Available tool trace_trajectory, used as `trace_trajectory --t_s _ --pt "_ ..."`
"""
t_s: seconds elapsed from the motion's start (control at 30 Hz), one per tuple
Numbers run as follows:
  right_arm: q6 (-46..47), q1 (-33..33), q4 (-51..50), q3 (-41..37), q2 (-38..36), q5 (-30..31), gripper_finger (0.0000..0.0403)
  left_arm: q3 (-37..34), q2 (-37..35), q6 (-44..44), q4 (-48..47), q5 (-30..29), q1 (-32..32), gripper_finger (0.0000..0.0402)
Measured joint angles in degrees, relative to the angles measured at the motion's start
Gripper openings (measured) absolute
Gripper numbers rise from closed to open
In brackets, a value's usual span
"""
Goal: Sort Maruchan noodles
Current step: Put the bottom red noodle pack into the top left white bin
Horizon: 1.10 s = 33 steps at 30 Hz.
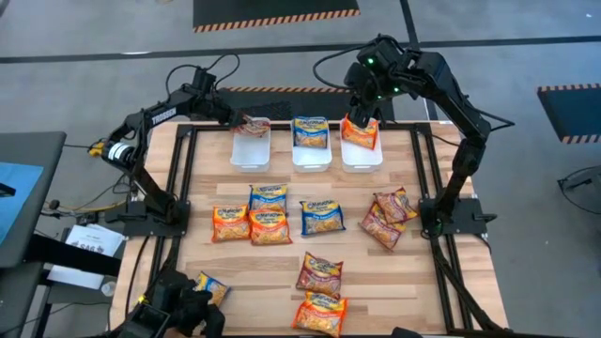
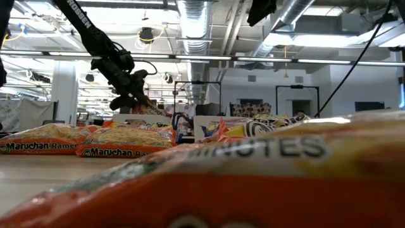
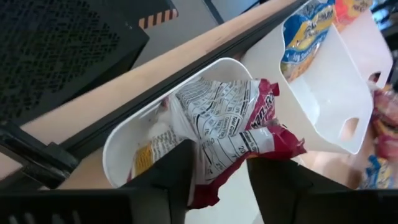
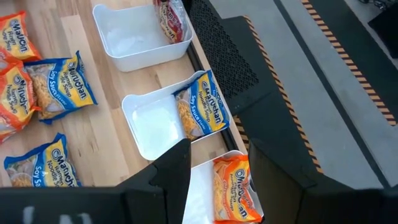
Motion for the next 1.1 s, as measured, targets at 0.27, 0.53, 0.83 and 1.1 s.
trace_trajectory --t_s 0.27,0.53,0.83,1.1 --pt "-0.02 -0.02 0.0 0.0 0.0 0.04 0.0185 0.0 -0.02 -2.55 -0.68 0.18 0.52 0.0145" --pt "-0.09 -0.01 0.42 0.02 -0.02 0.04 0.0185 4.14 -0.02 -3.85 -3.72 -0.34 1.89 0.0145" --pt "-0.13 -0.02 0.45 0.04 -0.01 0.04 0.0185 7.1 -0.09 2.15 -21.0 -8.01 1.9 0.0145" --pt "-1.51 -0.02 0.7 0.04 0.0 0.02 0.0185 7.1 -0.09 4.76 -24.38 -15.56 1.92 0.0145"
